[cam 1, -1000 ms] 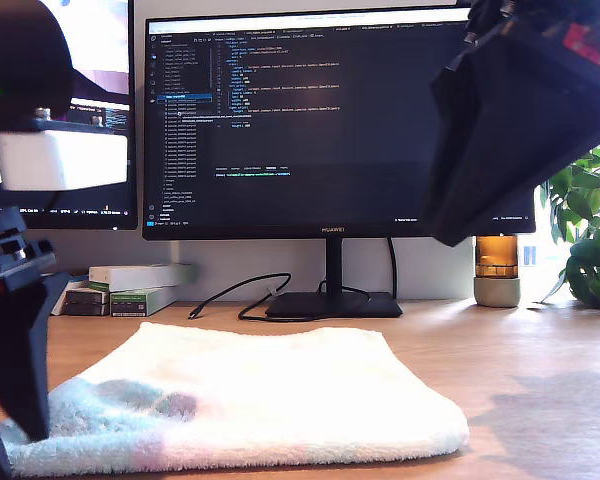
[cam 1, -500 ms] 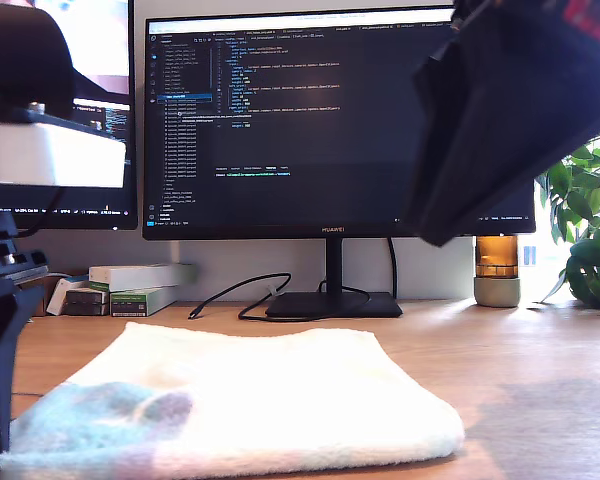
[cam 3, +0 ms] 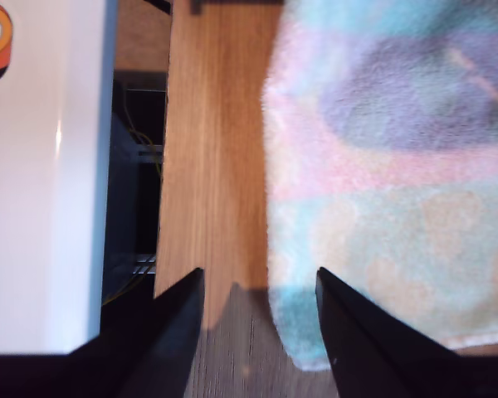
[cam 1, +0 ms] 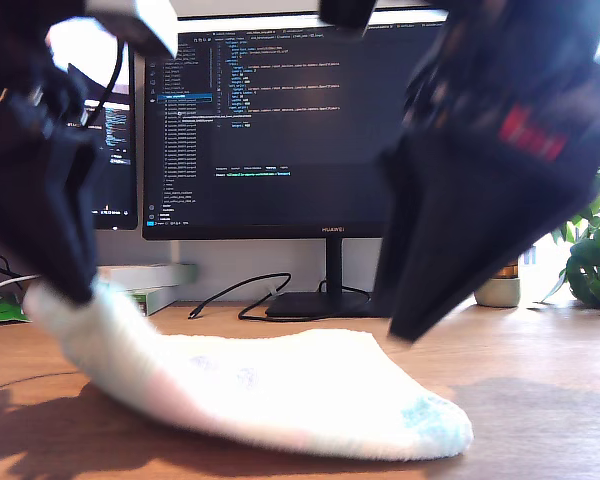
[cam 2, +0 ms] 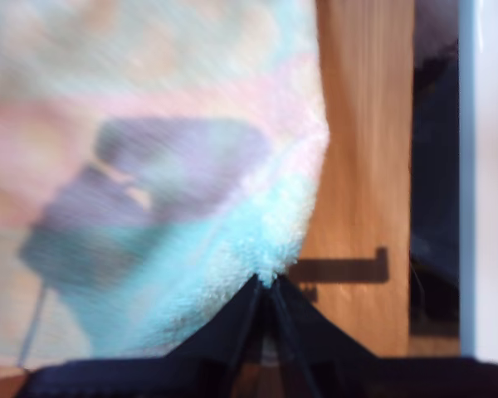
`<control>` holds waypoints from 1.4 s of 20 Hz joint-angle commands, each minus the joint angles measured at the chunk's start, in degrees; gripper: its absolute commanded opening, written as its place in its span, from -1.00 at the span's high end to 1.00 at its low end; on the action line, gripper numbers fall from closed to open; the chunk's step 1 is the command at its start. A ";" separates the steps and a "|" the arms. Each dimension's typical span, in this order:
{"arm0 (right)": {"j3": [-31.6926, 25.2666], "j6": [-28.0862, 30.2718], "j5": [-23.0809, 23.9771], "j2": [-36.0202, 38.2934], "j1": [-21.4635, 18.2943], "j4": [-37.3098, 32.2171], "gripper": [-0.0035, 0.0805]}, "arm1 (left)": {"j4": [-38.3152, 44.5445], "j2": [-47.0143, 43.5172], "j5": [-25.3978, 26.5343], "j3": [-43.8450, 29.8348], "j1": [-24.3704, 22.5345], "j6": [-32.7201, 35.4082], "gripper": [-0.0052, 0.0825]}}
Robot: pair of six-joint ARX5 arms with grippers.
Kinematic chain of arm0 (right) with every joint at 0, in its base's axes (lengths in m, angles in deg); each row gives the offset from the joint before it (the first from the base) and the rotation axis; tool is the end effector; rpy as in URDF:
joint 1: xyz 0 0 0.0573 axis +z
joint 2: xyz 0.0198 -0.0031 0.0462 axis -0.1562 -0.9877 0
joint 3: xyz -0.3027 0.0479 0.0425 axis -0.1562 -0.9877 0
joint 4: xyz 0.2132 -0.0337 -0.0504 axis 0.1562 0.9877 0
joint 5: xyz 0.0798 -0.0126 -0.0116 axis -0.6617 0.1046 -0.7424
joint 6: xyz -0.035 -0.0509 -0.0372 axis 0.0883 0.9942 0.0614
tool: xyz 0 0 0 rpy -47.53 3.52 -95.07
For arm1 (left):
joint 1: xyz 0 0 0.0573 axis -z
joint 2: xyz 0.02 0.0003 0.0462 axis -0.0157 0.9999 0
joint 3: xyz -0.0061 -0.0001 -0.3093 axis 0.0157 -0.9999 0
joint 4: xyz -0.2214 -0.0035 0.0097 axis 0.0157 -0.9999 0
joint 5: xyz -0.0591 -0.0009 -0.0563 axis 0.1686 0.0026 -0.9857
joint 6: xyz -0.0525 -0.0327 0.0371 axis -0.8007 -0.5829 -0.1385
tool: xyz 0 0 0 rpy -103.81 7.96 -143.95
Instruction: Fold the tea towel to a neat square and place it to the right
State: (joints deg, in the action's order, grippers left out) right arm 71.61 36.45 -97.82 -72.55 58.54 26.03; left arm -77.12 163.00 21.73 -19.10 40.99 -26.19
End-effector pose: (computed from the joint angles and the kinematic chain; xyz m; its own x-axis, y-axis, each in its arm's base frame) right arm 0.1378 0.1814 0.2405 0.0538 0.4121 -0.9095 -0.9952 -0.0524 -0.0826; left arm 0.1442 -0.1379 0.2687 0.1156 -0.3921 -0.9126 0.9928 0.0736 0.0941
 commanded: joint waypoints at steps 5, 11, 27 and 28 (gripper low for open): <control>-1.09 -0.11 0.20 -3.83 0.26 -2.16 -0.01 | -1.84 0.33 -1.11 3.72 0.15 -0.96 0.93; -1.09 -0.07 4.76 -7.80 0.17 -3.50 -0.01 | -2.75 -1.09 -1.16 4.04 0.15 -1.14 0.93; -1.03 -0.17 8.79 -8.94 0.46 2.38 0.94 | -6.93 -4.02 -4.13 3.96 0.48 -4.20 0.93; -1.01 -0.15 8.83 -8.83 0.70 3.61 0.94 | -6.97 -4.02 -4.11 3.82 1.16 -4.20 0.93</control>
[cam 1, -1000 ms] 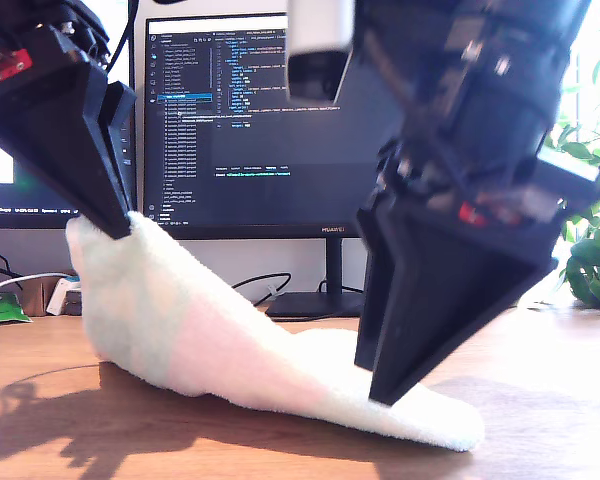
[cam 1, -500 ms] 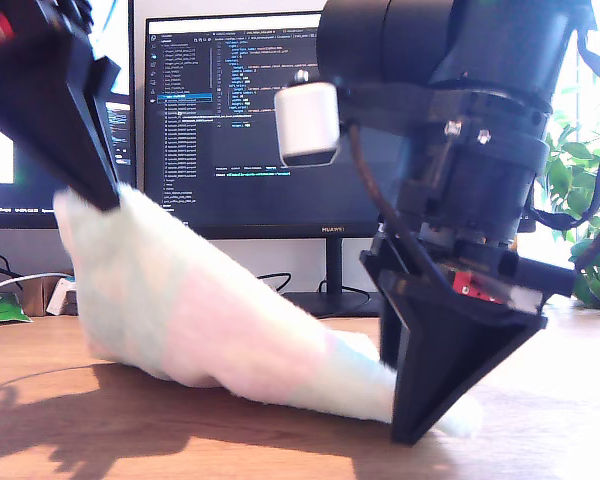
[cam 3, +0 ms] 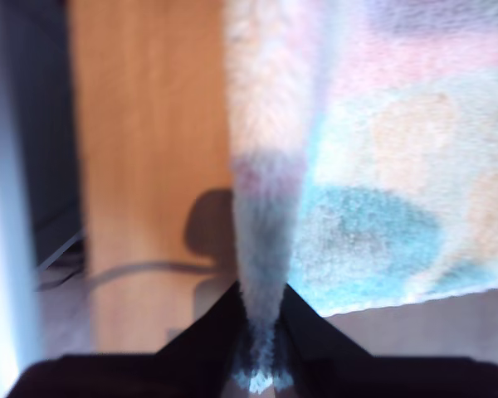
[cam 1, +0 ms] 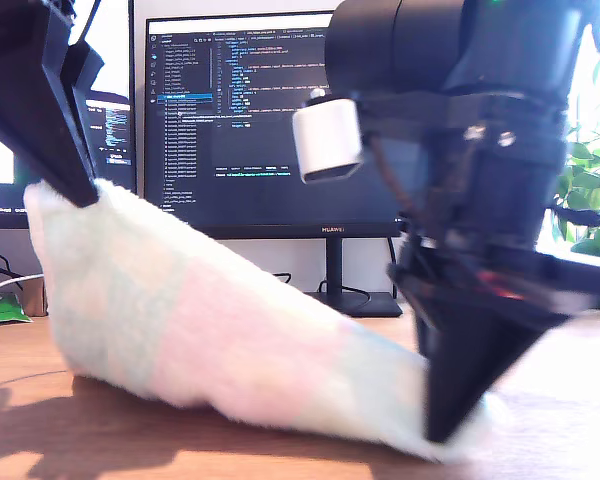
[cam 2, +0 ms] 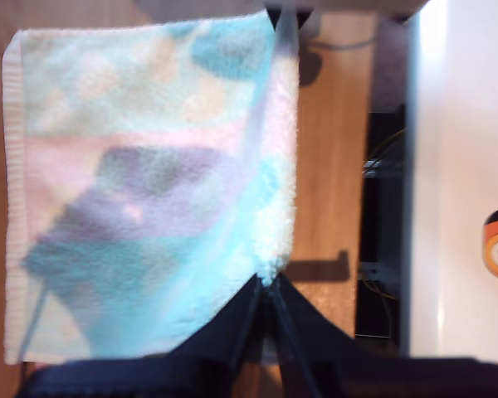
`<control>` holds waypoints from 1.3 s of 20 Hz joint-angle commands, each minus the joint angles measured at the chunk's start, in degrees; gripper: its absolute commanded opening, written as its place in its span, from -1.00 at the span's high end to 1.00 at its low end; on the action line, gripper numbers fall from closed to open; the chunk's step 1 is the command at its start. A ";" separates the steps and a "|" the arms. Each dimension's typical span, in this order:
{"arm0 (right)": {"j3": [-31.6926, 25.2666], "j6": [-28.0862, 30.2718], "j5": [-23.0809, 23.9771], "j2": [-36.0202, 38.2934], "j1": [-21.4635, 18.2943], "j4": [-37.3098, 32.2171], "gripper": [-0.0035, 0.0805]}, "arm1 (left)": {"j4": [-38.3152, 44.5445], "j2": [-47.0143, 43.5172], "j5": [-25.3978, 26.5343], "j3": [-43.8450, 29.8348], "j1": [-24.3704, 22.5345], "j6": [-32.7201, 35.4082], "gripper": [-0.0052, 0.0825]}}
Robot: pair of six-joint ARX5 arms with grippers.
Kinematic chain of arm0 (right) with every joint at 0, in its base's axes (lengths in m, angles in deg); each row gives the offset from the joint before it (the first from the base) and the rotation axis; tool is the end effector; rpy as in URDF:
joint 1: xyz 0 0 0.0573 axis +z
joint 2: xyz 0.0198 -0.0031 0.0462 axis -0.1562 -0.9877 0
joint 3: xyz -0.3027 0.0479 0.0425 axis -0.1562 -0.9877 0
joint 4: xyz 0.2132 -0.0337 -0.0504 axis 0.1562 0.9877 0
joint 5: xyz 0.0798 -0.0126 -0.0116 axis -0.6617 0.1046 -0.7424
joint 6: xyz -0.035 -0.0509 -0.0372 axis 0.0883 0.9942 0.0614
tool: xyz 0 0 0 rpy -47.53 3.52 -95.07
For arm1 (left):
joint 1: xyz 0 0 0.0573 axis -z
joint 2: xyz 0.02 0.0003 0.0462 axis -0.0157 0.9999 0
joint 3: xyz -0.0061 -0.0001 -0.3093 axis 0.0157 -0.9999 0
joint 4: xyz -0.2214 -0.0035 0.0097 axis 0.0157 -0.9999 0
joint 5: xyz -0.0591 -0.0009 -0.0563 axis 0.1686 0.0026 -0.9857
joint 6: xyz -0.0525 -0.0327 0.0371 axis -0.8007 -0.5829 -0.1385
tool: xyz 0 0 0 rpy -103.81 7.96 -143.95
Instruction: Fold the tea towel to a neat square and place it to the right
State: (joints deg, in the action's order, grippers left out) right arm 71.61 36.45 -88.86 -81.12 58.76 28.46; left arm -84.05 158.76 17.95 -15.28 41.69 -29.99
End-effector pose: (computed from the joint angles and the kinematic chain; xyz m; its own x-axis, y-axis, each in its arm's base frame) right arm 0.1523 0.1865 0.2058 0.0566 0.1783 -0.9824 -0.9975 -0.0322 -0.0633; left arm 0.1254 -0.1296 0.2946 0.0780 -0.4494 -0.8899 0.9942 0.1017 0.0358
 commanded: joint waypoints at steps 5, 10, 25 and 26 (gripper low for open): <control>0.50 -0.33 -0.24 -0.24 0.46 10.43 0.94 | -1.18 0.28 0.63 -3.43 4.61 -3.32 0.93; 2.51 -4.66 -1.95 -0.24 0.46 22.14 0.94 | -3.72 0.22 0.77 -5.75 7.54 -6.80 0.93; 6.58 -8.44 6.27 -0.24 -2.80 24.79 0.94 | -0.44 0.28 3.85 -6.23 8.39 -6.08 0.93; 7.10 -8.50 6.23 -0.24 -3.41 23.71 0.94 | 0.04 0.31 3.80 -6.25 7.45 -5.92 0.93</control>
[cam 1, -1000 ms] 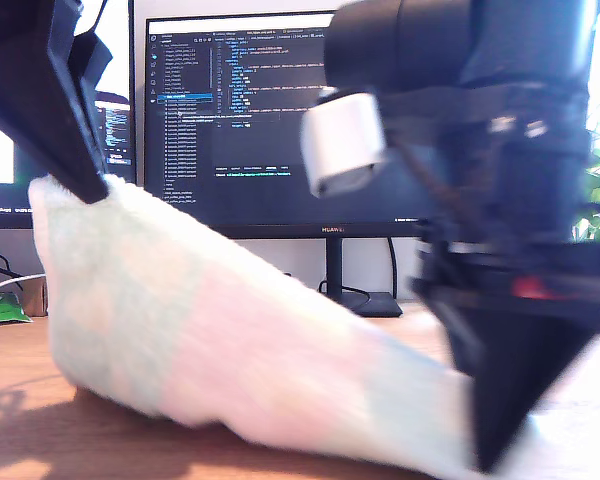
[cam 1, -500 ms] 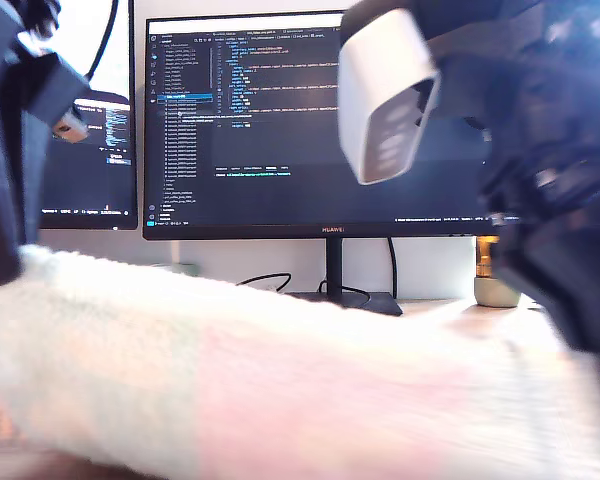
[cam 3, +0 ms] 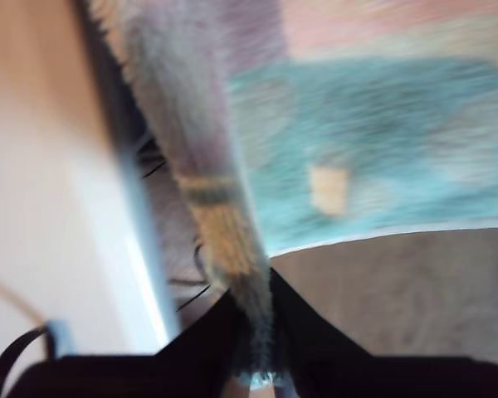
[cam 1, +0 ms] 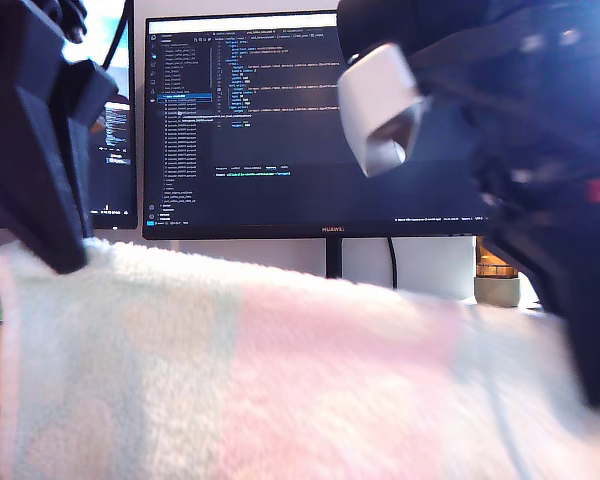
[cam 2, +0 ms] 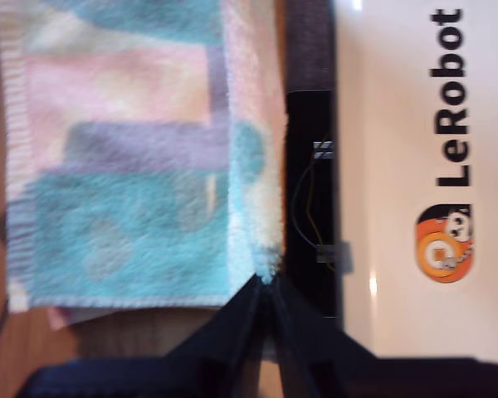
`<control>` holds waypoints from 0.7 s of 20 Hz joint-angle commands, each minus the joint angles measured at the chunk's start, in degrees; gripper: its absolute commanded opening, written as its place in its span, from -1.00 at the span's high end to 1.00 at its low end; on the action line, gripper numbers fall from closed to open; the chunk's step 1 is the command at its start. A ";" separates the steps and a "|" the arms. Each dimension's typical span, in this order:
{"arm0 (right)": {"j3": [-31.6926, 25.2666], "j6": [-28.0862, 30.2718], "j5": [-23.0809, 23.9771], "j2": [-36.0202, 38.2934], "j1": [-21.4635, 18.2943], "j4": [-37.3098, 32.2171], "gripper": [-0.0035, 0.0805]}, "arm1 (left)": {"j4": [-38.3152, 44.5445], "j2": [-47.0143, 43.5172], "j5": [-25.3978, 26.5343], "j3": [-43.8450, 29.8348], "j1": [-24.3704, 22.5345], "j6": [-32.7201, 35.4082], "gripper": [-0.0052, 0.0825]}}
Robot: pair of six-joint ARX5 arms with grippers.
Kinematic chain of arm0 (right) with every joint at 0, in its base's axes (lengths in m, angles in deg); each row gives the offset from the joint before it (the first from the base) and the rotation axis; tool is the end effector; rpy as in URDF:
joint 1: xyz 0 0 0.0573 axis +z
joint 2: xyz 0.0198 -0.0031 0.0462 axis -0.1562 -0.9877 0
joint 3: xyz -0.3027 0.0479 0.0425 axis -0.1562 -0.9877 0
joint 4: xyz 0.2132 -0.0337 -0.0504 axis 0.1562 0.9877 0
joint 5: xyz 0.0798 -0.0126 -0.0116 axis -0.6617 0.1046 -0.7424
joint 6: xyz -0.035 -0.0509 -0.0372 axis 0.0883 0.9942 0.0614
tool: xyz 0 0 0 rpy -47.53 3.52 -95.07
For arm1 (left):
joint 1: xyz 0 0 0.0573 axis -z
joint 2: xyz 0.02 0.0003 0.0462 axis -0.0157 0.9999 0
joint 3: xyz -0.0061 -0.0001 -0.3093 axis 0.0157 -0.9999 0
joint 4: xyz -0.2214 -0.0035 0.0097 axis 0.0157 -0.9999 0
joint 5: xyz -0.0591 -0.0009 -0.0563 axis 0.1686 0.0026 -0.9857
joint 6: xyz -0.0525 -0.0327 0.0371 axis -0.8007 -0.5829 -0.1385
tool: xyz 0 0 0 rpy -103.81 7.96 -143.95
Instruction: Fold the tea towel to a neat square and place it to the right
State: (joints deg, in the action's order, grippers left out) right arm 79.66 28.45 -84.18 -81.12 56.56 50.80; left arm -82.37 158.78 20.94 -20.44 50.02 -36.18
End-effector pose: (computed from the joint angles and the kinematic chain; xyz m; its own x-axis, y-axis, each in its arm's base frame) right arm 0.1487 0.1621 0.2336 -0.0437 -0.0621 -0.9971 -0.9886 0.1465 0.0342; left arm 0.1033 -0.1397 0.2713 0.0169 -0.3846 -0.9229 0.9974 0.0714 -0.0115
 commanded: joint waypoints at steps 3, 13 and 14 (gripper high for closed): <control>-0.50 -0.63 1.68 -0.24 -2.34 -2.29 0.94 | 0.83 1.90 0.81 -1.40 -2.95 0.07 0.93; -0.50 2.01 4.39 -0.31 -6.56 -12.61 0.94 | 11.13 9.25 3.58 -1.44 -8.85 2.05 0.93; -0.50 2.25 4.48 -0.31 -6.86 -13.88 0.94 | 11.21 9.40 3.58 -1.44 -9.51 2.12 0.93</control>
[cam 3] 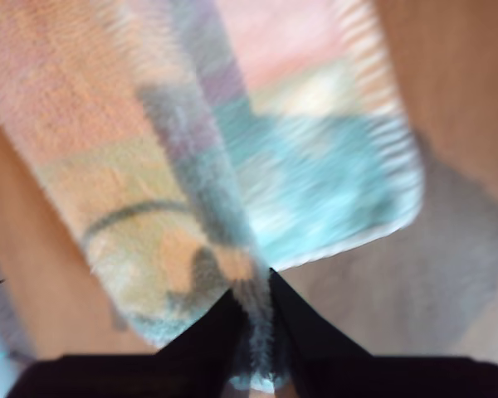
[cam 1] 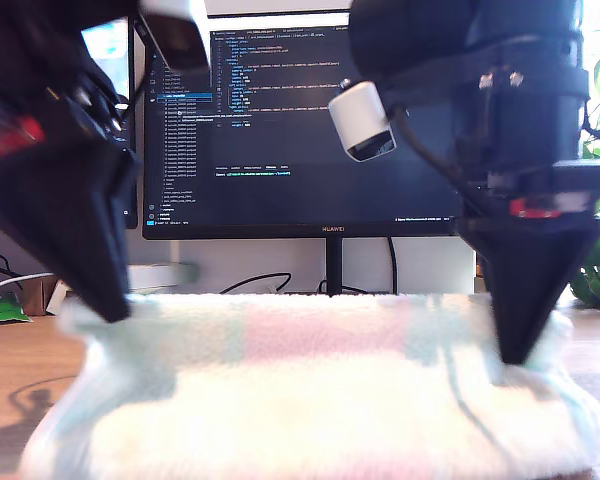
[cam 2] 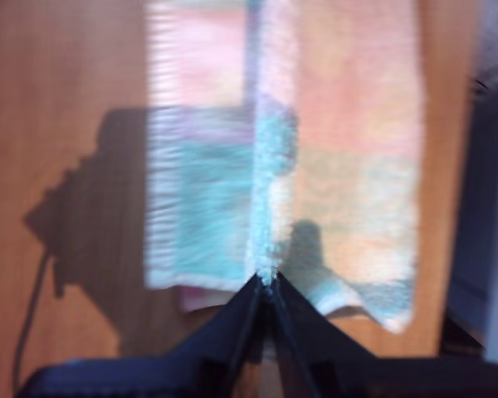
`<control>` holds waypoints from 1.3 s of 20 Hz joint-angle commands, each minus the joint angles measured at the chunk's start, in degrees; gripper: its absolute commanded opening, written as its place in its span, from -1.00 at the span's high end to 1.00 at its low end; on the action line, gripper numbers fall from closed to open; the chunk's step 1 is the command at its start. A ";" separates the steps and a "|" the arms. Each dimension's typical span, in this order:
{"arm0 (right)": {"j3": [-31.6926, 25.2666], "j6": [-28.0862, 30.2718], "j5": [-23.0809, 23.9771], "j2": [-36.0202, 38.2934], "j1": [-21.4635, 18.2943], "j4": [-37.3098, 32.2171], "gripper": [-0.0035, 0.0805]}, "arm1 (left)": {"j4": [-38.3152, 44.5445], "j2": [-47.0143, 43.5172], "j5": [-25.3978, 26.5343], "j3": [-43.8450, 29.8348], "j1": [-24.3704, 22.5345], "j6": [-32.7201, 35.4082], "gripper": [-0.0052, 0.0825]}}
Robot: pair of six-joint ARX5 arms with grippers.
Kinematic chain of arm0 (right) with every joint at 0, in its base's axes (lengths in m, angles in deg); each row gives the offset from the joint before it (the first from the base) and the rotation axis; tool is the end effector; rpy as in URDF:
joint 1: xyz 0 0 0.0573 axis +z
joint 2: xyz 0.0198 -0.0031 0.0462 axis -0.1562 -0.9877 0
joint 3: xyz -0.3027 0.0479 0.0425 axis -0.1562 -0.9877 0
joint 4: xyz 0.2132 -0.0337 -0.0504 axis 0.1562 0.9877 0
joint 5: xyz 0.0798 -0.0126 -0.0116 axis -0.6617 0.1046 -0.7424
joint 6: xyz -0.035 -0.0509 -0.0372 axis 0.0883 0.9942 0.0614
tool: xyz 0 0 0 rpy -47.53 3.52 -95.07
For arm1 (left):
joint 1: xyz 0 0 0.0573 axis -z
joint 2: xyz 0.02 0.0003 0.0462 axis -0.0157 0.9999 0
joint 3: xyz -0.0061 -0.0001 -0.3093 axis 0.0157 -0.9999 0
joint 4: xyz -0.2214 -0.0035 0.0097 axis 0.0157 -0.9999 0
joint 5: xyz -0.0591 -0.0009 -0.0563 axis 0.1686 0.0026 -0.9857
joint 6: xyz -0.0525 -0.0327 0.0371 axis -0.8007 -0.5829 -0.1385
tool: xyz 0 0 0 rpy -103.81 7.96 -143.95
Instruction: Fold the tea towel to a neat square and place it to the right
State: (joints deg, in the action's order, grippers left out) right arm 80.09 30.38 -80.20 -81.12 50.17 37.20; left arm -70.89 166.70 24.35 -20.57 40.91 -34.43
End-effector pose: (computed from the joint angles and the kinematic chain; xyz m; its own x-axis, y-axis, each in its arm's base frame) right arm 0.1914 0.1617 0.2368 0.1786 0.0512 -0.9826 -0.9589 0.2331 -0.1621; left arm 0.1607 -0.1481 0.2541 0.1604 -0.3707 -0.9148 0.9720 0.2204 0.0811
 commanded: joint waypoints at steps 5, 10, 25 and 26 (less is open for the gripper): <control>-0.94 1.01 0.52 -0.52 -1.57 -5.75 0.94 | 1.20 1.75 0.09 -1.31 -2.40 1.36 0.93; -0.94 1.55 0.59 -3.52 -1.84 -7.98 0.94 | 1.53 3.21 -1.31 -1.31 -3.19 1.33 0.93; -0.94 0.85 1.51 -9.97 -2.64 -14.99 0.77 | 8.33 11.85 -3.45 -1.79 -5.99 0.20 0.93; -0.94 -0.48 1.46 -9.97 -2.62 -15.19 0.68 | 8.48 11.85 -3.45 -1.79 -6.19 -0.24 0.92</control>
State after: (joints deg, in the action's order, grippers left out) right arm 80.09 30.64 -78.74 -89.84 47.94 22.45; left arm -62.85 178.34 21.14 -21.27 35.03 -34.34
